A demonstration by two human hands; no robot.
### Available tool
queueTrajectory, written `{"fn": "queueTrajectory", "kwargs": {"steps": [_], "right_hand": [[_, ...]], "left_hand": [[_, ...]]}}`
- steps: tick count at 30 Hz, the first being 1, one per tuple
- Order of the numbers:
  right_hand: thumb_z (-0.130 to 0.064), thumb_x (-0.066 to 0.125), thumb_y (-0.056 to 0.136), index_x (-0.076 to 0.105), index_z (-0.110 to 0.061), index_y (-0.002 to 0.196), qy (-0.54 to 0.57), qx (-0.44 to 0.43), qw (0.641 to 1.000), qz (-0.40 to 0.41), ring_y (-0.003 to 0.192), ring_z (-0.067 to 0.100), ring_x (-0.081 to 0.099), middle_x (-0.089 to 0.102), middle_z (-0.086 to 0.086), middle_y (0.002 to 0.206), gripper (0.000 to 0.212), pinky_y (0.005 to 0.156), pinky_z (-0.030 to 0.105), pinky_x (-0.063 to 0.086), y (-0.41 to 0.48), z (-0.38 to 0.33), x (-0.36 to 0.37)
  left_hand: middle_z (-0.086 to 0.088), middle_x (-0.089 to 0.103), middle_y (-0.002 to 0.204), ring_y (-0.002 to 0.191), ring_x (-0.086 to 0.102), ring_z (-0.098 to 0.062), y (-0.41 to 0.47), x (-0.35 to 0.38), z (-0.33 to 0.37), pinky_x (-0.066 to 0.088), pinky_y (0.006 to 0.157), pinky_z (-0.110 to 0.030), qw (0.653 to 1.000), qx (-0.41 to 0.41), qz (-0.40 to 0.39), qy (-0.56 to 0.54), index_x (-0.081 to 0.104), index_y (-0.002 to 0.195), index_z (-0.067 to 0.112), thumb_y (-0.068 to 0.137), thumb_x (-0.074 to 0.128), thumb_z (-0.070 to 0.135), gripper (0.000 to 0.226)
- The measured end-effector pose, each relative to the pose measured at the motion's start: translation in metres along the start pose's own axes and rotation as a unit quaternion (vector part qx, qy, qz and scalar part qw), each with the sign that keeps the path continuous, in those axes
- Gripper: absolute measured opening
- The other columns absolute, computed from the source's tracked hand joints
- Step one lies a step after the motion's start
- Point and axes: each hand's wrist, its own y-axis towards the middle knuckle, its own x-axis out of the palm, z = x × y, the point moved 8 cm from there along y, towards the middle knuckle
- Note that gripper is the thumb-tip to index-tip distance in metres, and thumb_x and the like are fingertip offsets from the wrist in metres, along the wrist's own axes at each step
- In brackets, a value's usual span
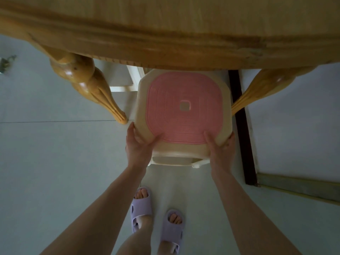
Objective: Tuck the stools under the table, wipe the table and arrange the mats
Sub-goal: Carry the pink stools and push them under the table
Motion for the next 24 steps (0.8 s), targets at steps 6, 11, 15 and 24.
{"fn": "queueTrajectory", "kwargs": {"steps": [6, 11, 15, 24], "right_hand": [[-0.078, 0.074, 0.045, 0.042, -0.038, 0.131, 0.016, -0.021, 1.000, -0.006, 0.114, 0.015, 0.056, 0.057, -0.014, 0.123, 0.100, 0.096, 0.049, 0.047, 0.021, -0.012, 0.008], [-0.077, 0.075, 0.047, 0.041, -0.037, 0.134, 0.017, -0.040, 0.999, -0.007, 0.116, 0.014, 0.055, 0.057, -0.014, 0.125, 0.102, 0.097, 0.049, 0.046, 0.031, -0.021, 0.014], [-0.075, 0.075, 0.048, 0.039, -0.037, 0.137, 0.022, -0.040, 0.999, -0.008, 0.116, 0.014, 0.054, 0.055, -0.014, 0.127, 0.103, 0.099, 0.049, 0.045, 0.037, -0.024, 0.015], [-0.077, 0.074, 0.047, 0.037, -0.038, 0.138, 0.024, -0.044, 0.999, -0.016, 0.119, 0.015, 0.052, 0.055, -0.013, 0.129, 0.105, 0.100, 0.050, 0.044, 0.038, -0.022, 0.016]], "left_hand": [[0.003, 0.047, 0.136, 0.125, 0.045, -0.023, 0.014, 0.008, 0.008, 0.042, 0.101, -0.052, 1.000, 0.008, 0.010, -0.015, 0.032, 0.144, 0.030, 0.059, 0.086, 0.043, 0.101], [0.004, 0.047, 0.137, 0.127, 0.043, -0.024, 0.023, 0.012, 0.013, 0.041, 0.102, -0.053, 0.999, 0.011, 0.015, -0.026, 0.033, 0.143, 0.031, 0.051, 0.085, 0.051, 0.108], [0.004, 0.049, 0.135, 0.125, 0.045, -0.024, 0.025, 0.015, 0.015, 0.042, 0.102, -0.052, 0.999, 0.011, 0.021, -0.037, 0.034, 0.142, 0.031, 0.047, 0.083, 0.054, 0.110], [0.004, 0.046, 0.140, 0.127, 0.043, -0.022, 0.025, 0.017, 0.011, 0.040, 0.104, -0.049, 0.999, 0.010, 0.026, -0.033, 0.031, 0.145, 0.029, 0.059, 0.086, 0.041, 0.102]]}}
